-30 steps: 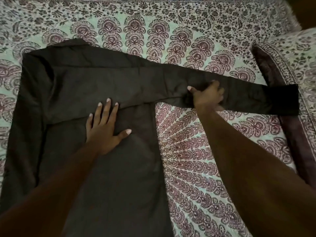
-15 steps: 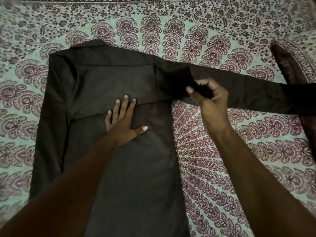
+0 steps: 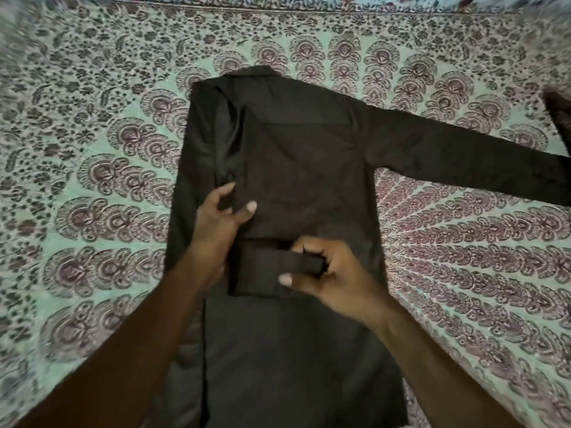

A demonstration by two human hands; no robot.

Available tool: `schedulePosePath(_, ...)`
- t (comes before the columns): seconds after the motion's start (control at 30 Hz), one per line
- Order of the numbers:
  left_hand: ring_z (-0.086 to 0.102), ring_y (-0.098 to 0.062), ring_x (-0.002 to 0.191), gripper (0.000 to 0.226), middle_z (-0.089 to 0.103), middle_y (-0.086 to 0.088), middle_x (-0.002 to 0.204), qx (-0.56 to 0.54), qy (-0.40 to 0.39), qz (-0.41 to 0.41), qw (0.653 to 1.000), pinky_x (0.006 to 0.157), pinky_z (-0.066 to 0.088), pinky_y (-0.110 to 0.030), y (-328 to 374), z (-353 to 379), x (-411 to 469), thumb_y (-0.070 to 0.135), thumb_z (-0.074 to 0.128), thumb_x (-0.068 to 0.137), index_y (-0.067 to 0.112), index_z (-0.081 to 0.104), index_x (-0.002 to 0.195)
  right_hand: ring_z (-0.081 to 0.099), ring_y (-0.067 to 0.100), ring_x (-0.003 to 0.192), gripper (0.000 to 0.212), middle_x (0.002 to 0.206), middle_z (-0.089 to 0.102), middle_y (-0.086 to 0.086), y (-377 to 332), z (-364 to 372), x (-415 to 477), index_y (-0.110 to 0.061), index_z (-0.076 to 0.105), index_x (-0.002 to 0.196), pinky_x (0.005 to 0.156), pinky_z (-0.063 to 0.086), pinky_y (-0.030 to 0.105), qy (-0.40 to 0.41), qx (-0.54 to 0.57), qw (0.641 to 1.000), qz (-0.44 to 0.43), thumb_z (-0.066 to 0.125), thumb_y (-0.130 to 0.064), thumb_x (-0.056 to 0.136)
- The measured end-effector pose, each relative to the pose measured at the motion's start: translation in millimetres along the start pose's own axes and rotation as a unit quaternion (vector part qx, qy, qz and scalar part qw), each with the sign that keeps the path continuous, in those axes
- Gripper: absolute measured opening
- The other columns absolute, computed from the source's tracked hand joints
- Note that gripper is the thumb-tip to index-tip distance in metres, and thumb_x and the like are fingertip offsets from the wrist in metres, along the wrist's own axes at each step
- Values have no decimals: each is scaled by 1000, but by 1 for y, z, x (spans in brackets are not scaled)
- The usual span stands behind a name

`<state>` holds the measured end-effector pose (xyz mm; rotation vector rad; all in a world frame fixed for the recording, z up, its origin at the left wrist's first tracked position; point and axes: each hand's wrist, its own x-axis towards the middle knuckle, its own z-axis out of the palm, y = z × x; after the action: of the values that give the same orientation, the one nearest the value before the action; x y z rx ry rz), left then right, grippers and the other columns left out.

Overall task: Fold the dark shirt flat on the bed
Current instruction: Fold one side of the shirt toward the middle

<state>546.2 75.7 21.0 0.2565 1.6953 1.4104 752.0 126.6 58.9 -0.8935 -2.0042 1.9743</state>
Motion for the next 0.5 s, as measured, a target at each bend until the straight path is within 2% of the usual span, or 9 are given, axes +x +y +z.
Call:
schedulePosePath(0.03,72,-27,114,57,73,-14,127,14,21,11,1000,89,63,-31,-6,-17,-8,-1,74,91,17,56,142,62,6,73,22,75,64,-7,2,14,-5,-19,64,80,67,47,25,-18,-18,1000,15,81,-6,87)
schedulePosePath(0.1,74,-20,101,68,70,-14,127,34,13,28,999,76,63,-27,-18,-50,-25,-12,70,89,26,50,142,71,18,80,15,83,72,1,6,42,-14,-18,66,86,75,57,38,-37,-67,996,40,81,-17,87)
schedulePosePath(0.17,74,-20,95,69,73,-14,117,78,-24,39,996,70,62,-26,-30,-77,-42,-17,67,89,33,54,135,73,17,88,18,90,74,-1,13,65,-23,-23,68,94,84,59,45,-44,-132,989,57,77,-34,84)
schedulePosePath(0.27,73,-23,97,55,77,-16,100,208,-13,51,977,88,64,-41,-51,-106,-52,-16,69,88,34,69,111,69,6,86,18,87,71,-12,26,94,-36,-38,63,96,88,54,44,-53,-223,973,40,66,-51,84)
schedulePosePath(0.33,74,-22,104,48,78,-8,106,232,-3,34,972,97,60,-42,-61,-117,-56,-12,72,88,34,72,104,67,10,79,16,79,69,-13,41,114,-43,-42,55,96,83,46,43,-22,-319,947,-19,65,-49,85)
schedulePosePath(0.4,72,-23,112,46,75,-7,118,209,-21,7,978,102,58,-42,-69,-122,-59,-11,74,88,26,71,115,67,13,72,27,76,69,-13,59,129,-50,-36,51,97,78,36,38,14,-411,906,-96,73,-37,81)
schedulePosePath(0.43,72,-25,112,49,73,-9,123,200,-35,-7,979,102,58,-42,-73,-124,-59,-12,74,87,22,69,122,66,12,71,31,77,70,-13,67,135,-53,-34,50,96,76,34,37,18,-433,894,-119,75,-33,79)
schedulePosePath(0.5,74,-26,108,58,71,-12,127,218,-46,-12,975,100,59,-45,-81,-127,-57,-11,75,86,20,65,134,67,11,75,31,82,71,-12,80,141,-55,-33,53,96,76,41,34,-4,-459,876,-151,78,-32,78)
